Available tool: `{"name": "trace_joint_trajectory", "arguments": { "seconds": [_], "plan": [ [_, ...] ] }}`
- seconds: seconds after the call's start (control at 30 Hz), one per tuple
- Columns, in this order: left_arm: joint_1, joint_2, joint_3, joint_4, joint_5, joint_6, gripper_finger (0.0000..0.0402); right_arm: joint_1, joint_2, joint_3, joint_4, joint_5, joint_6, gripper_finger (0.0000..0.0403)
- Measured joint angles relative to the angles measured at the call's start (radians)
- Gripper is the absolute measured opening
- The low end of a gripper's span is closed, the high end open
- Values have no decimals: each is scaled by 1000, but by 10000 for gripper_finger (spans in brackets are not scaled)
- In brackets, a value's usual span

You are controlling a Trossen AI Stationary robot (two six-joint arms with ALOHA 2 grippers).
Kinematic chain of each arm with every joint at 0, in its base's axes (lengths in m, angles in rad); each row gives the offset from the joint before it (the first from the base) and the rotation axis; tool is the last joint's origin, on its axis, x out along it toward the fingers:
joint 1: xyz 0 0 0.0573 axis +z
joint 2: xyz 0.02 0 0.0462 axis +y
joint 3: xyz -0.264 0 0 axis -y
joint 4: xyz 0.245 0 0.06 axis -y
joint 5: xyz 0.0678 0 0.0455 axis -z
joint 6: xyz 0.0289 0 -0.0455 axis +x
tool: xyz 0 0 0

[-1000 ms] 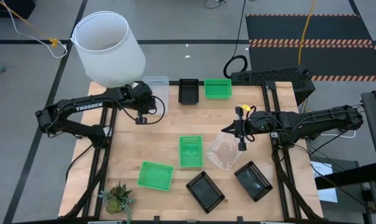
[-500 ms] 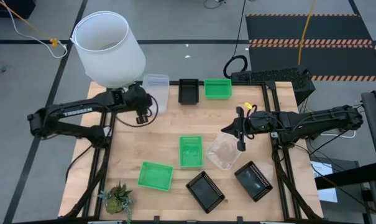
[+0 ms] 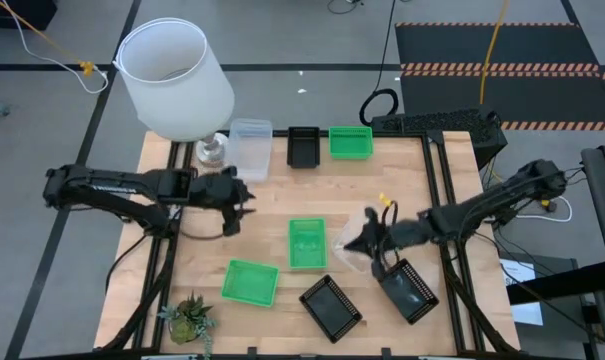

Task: Stack baskets by color
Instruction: Stack the bottom left black bin on the top black bin

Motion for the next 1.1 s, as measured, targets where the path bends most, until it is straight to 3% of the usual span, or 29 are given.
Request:
{"name": "trace_joint_trajectory", "arguments": {
  "seconds": [0.3, 0.63, 0.83, 1.1],
  "plan": [
    [-277, 96, 0, 169, -104, -49, 179, 193, 200, 131, 21, 0, 128, 2],
    [-420, 154, 0, 247, -234, -154, 179, 355, 405, 366, -135, -14, 136, 5],
    [-466, 173, -2, 258, -317, -223, 179, 417, 488, 383, -135, -30, 208, 60],
    [-466, 215, 0, 339, -329, -202, 179, 424, 596, 380, -136, -27, 166, 144]
  ]
}}
